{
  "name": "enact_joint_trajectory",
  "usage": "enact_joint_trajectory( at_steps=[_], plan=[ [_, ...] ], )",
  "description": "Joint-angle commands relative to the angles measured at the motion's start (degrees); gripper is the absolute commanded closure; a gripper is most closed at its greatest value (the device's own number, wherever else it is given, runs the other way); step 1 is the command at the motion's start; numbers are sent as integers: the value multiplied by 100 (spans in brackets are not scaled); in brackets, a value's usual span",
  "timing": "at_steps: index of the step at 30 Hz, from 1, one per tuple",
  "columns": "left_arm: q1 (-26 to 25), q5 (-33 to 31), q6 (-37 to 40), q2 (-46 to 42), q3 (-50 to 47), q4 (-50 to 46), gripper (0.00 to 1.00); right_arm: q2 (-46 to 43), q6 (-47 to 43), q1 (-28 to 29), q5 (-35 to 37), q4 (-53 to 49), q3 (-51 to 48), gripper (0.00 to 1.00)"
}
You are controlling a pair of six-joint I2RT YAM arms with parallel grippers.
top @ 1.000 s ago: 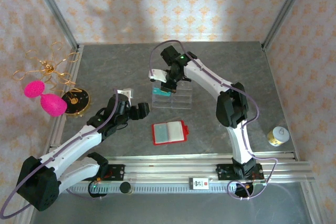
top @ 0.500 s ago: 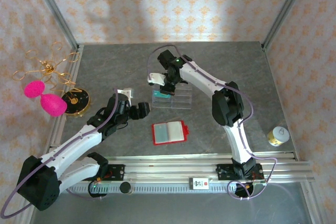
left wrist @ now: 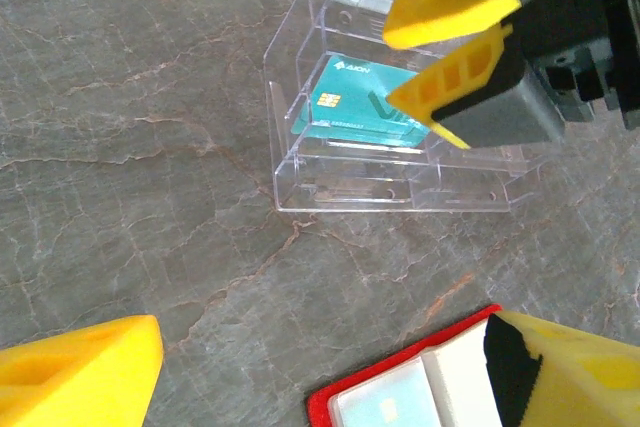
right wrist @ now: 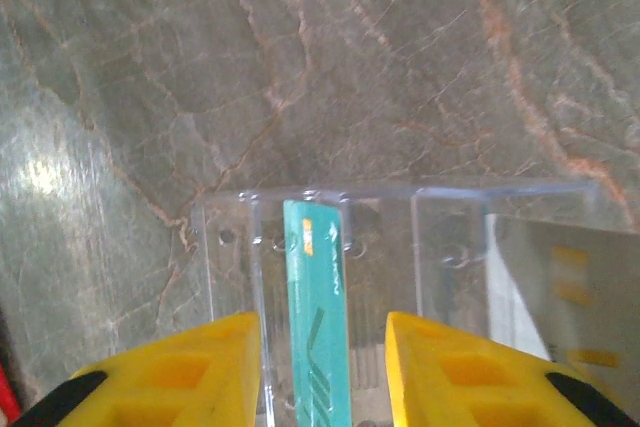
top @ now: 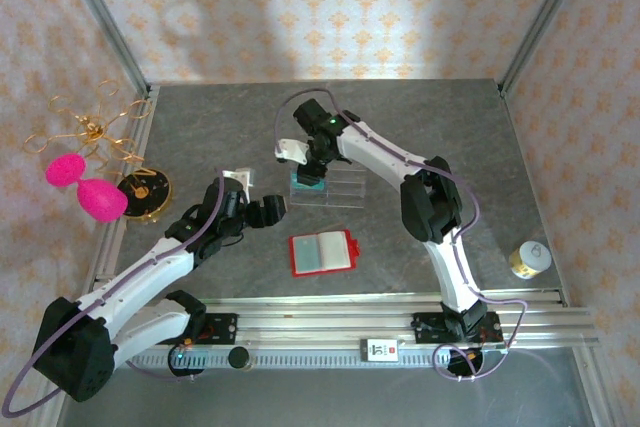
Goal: Take the credit cards out of the card holder
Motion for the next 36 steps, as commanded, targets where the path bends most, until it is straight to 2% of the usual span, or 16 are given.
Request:
enact_joint_trajectory(
  at_steps=[1, 5, 7, 10, 12, 13, 19, 23, 36],
  plan=[
    [41, 114, -134, -146, -136, 280, 15, -612, 626, 13, -132, 511, 10, 63],
    [47, 102, -446, -344, -369, 623, 15, -1431, 1714, 24, -177, 1634, -915, 61],
    [39, 183, -688, -500, -557, 896, 15, -2085, 2762, 22, -91, 2744, -1853, 60],
    [47, 303, -889, -685, -829, 1197, 15, -2818, 4361, 63, -149, 3787, -3088, 59],
    [51, 350, -973, -747, -947, 1206, 15, -3145, 4896, 205, -190, 3930, -3758, 59],
    [51, 378, -991, -762, -992, 1165, 15, -3284, 5098, 366, 6, 3918, -4066, 59],
    [55, 608, -1194, -822, -1359, 1274, 20, -3362, 5794, 1552, 1421, 3365, -5210, 60],
    [51, 659, -1386, -941, -1671, 1458, 24, -3179, 6068, 2194, 1778, 3451, -5580, 60],
    [42, 922, -1582, -1013, -2037, 1624, 31, -2297, 6221, 2858, 2683, 3406, -5468, 57]
  ],
)
